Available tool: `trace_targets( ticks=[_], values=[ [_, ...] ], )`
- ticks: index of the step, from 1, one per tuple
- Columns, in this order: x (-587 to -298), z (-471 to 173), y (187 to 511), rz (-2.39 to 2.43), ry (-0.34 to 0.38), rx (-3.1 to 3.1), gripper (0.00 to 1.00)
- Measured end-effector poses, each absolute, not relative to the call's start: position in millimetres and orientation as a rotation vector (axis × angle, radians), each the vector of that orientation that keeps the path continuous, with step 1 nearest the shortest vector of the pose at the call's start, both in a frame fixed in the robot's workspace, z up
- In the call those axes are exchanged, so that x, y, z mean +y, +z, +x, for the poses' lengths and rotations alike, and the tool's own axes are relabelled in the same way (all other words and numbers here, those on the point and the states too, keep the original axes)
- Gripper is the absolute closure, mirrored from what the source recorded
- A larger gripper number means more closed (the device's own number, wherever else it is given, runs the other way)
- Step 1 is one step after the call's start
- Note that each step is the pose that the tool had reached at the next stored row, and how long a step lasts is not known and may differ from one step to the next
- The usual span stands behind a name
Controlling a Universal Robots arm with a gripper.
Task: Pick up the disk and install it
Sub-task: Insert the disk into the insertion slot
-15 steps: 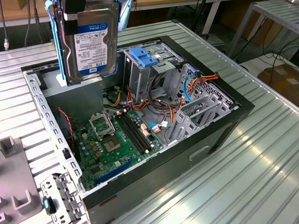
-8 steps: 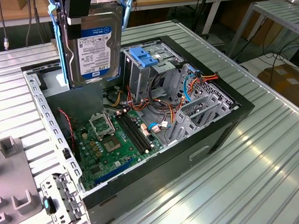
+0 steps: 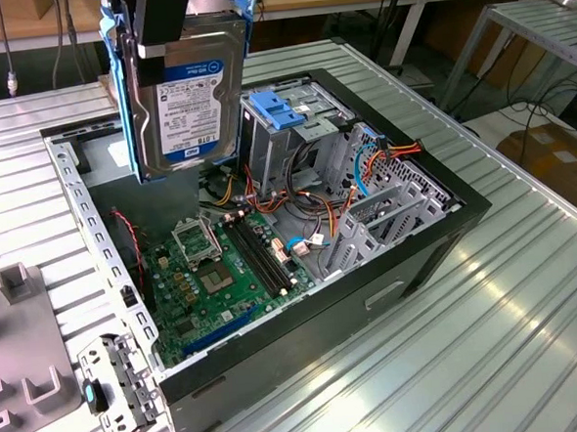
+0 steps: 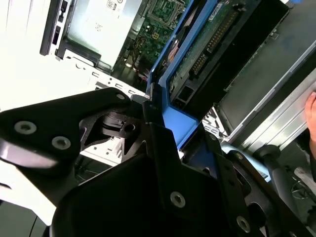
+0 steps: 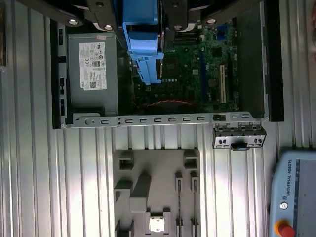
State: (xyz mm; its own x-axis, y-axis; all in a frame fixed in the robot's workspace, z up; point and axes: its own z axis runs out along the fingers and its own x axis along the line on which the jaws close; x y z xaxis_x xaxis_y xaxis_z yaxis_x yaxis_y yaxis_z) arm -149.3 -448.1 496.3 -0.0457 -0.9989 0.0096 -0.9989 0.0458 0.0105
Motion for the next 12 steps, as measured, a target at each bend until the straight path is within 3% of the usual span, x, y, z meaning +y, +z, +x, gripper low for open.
trace_targets(
  ticks=[12],
  values=[
    [-452.8,-108.6,496.0,2.160,-0.001,-2.261,0.63]
  ],
)
